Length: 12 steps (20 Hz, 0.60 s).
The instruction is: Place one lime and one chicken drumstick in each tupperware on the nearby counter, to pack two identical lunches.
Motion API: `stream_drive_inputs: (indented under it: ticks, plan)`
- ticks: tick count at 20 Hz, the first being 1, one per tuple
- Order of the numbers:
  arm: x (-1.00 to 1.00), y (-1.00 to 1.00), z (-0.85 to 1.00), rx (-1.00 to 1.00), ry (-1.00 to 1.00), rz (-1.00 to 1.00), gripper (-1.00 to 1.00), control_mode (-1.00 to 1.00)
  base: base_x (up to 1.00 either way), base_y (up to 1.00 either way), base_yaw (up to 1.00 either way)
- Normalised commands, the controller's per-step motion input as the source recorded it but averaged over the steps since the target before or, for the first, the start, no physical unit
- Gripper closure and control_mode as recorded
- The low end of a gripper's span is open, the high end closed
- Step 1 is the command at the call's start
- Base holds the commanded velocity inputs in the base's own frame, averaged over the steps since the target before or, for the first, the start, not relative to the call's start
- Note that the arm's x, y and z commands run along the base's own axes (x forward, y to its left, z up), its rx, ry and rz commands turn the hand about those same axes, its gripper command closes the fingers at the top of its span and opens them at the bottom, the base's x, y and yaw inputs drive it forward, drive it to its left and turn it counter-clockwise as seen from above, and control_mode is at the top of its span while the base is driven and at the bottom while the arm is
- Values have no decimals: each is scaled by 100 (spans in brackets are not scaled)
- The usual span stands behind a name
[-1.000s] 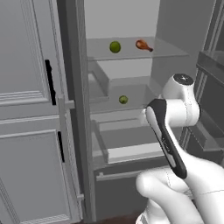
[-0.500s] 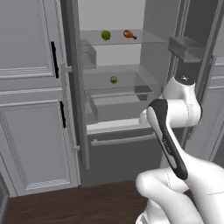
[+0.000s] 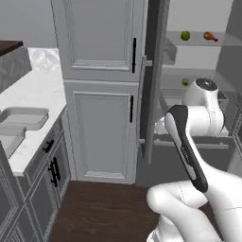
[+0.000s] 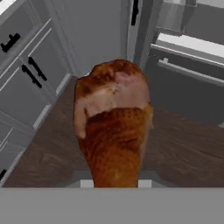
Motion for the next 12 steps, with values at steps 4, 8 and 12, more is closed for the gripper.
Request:
stream_drive_inputs:
  ticks: [4,8,12]
  plan:
    - [0,0,0,0,0,0,100,100,64,97,58]
    - [0,0,0,0,0,0,100,100,94,75,48]
    - [0,0,0,0,0,0,100,100,100,27,41]
